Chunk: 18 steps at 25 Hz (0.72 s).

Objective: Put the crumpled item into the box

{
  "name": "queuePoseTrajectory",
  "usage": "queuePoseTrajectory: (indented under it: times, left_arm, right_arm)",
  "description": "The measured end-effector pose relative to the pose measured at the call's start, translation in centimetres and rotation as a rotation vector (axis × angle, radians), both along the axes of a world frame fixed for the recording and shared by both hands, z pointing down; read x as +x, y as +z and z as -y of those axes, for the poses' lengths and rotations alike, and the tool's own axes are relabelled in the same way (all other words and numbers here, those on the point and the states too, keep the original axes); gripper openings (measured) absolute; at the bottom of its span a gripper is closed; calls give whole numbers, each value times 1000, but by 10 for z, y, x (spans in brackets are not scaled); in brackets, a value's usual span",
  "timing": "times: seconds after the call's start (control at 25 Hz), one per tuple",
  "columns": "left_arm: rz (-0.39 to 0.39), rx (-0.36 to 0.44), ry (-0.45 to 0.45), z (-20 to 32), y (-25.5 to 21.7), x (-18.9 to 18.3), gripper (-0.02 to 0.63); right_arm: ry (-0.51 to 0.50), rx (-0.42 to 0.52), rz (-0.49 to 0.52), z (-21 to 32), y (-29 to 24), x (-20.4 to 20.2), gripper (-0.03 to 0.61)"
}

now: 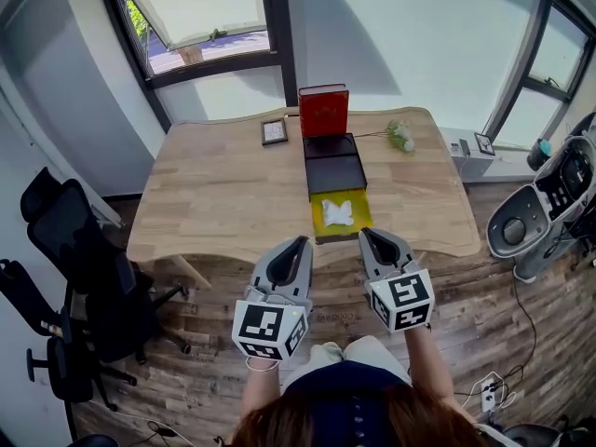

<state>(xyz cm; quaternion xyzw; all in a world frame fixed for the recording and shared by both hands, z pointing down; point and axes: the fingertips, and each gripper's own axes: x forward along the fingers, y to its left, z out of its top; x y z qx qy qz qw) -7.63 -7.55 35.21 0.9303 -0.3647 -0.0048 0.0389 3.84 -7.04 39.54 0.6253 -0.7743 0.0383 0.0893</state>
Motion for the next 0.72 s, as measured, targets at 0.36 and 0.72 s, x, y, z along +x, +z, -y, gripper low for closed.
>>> queuePoseTrajectory:
  times: [0.36, 0.72]
  left_arm:
    - [6, -11, -13, 2, 4, 5, 35]
    - [26, -14, -35, -15, 4, 21, 35]
  right_arm:
    - [-12, 55, -19, -7, -17, 1, 25]
    - [-23, 114, -79, -31, -36, 16, 25]
